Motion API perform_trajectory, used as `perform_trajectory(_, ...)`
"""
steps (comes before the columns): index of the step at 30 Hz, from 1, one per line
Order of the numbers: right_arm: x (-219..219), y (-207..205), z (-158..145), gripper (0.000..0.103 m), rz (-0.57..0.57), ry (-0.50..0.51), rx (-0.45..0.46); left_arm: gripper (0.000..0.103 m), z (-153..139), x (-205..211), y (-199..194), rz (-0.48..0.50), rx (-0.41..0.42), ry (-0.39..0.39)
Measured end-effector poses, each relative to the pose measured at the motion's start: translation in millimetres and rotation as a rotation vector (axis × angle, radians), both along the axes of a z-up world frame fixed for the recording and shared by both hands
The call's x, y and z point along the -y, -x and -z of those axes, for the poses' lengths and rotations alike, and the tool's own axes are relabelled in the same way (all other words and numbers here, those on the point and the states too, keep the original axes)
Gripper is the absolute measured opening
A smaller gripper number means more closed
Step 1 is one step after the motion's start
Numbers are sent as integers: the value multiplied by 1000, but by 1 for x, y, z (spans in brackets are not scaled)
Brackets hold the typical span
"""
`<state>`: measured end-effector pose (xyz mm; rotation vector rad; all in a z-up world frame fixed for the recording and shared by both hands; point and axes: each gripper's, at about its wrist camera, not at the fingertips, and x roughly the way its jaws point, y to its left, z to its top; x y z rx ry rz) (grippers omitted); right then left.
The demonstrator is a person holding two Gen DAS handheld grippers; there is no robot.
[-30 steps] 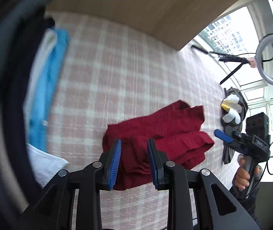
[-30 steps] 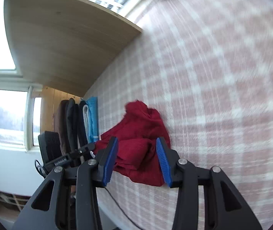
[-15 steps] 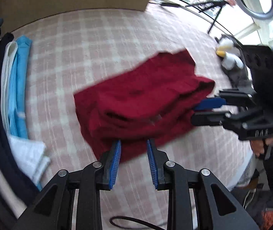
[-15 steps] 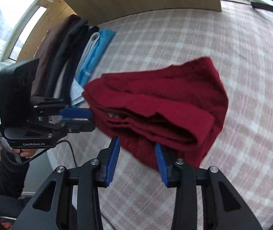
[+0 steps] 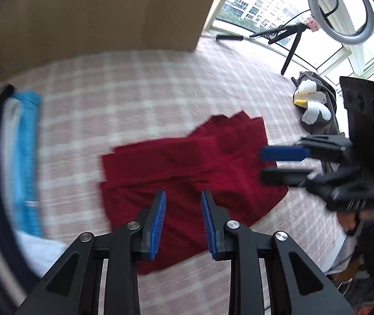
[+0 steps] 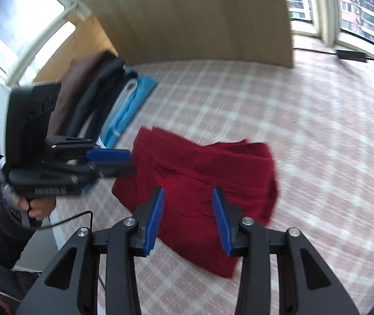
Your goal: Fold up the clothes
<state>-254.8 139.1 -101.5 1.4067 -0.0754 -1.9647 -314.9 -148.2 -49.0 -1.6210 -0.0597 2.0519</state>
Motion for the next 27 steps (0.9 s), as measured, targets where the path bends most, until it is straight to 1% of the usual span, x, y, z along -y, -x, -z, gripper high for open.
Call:
perform_trajectory(1, 2, 3, 5, 37, 17, -18, -1, 29, 8, -1, 2, -19, 16, 13)
perform_trajectory(2, 0, 7, 12, 37, 46, -57, -11, 27, 17, 3, 5, -53, 18, 67)
perform_trajectory(3, -5, 12, 19, 35, 77, -97, -14, 9, 22, 11, 6, -83, 13, 104)
perform_trajectory(4, -15, 15, 25, 22, 107, -98, 13, 4, 19, 20, 5, -110, 18, 86)
perform_trajectory(5, -26, 17, 26, 20, 132, -64, 46, 4, 17, 30, 3, -136, 23, 68)
perform_trajectory(7, -45, 13, 21, 21, 168, -10, 87, 8, 12, 49, 0, -189, 33, 33)
perform_trajectory(8, -53, 9, 16, 23, 191, 0, 77, 17, 7, 58, -2, -212, 25, 30)
perform_trajectory(9, -58, 4, 10, 35, 211, -5, 47, 26, 1, 64, -7, -229, -6, 50)
perform_trajectory(10, -62, -1, 4, 53, 229, -13, 13, 29, -3, 68, -10, -238, -23, 49)
perform_trajectory(11, -64, -6, 0, 61, 244, -29, -25, 36, -6, 69, -12, -237, -29, 37)
perform_trajectory(12, -61, -8, -1, 68, 256, -58, -64, 40, -7, 70, -13, -237, -33, 30)
perform_trajectory(13, -58, -8, 0, 70, 267, -90, -102, 40, -5, 68, -12, -238, -32, 36)
perform_trajectory(16, -55, -2, 5, 70, 255, -129, -97, 41, 6, 58, -7, -227, -13, 64)
perform_trajectory(19, -56, 7, 16, 70, 242, -83, -36, 41, 11, 55, -1, -219, -10, 84)
perform_trajectory(22, -56, 12, 26, 70, 250, -92, -19, 41, 16, 50, 3, -216, -18, 112)
perform_trajectory(23, -56, 13, 29, 70, 249, -81, -8, 41, 17, 49, 3, -208, -21, 111)
perform_trajectory(27, -54, 12, 32, 70, 221, -35, -13, 42, 20, 44, 2, -173, -34, 108)
